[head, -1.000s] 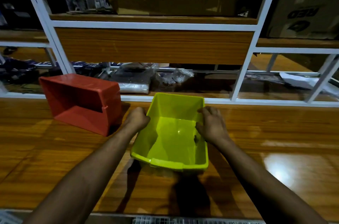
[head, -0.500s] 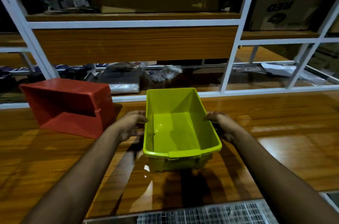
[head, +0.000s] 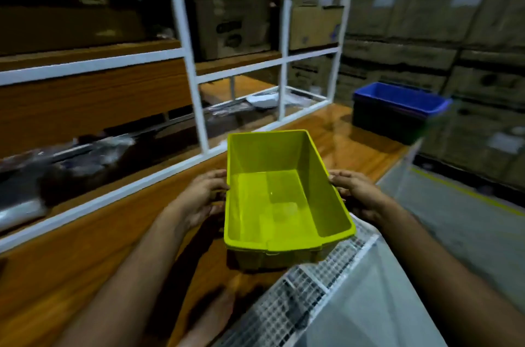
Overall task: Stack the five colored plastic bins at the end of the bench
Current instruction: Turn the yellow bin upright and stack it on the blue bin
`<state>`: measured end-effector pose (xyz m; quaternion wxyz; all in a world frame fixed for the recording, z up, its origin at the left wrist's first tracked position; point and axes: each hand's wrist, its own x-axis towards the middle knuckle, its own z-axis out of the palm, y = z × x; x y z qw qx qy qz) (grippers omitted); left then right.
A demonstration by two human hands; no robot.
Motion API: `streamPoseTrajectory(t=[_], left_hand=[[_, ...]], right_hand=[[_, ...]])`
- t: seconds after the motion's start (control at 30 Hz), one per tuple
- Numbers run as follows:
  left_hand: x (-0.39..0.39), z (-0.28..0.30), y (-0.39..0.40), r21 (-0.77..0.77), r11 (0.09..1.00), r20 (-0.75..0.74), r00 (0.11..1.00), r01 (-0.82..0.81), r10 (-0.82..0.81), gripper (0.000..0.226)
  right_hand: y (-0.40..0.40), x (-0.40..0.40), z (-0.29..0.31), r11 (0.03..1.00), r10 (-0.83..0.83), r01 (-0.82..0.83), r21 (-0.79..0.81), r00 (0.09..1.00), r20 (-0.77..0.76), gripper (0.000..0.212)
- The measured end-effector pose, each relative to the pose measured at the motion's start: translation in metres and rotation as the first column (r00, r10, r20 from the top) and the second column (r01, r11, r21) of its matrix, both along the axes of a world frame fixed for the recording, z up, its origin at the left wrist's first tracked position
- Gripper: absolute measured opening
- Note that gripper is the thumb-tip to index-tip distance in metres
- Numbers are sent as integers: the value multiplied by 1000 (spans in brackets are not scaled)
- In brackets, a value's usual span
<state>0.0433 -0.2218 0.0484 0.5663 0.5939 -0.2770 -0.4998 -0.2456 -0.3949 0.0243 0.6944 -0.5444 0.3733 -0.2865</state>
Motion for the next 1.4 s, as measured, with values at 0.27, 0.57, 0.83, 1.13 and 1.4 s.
streamPoseTrajectory(t=[0.27,0.57,0.83,1.13,1.4], left_hand=[[-198,11,-167,-2,974,27,974,225,-225,37],[-386,40,-299,4,938,106,933,346,-344,41],[-449,72,-395,-29,910,175,899,413,-402,36],[-440,91,-530,-126,935,74,943,332,-325,34],[-400,100,-641,-165,980,-20,993,115,-120,32]], right_hand=[[-79,-218,2,935,-353,353,13,934,52,26],[-164,-404,22,861,-507,509,6,858,85,33],[-246,-475,52,825,-557,565,-24,820,134,23],[-402,-472,102,875,-449,470,-115,877,172,25],[-582,-409,132,947,-293,302,-111,951,96,28]])
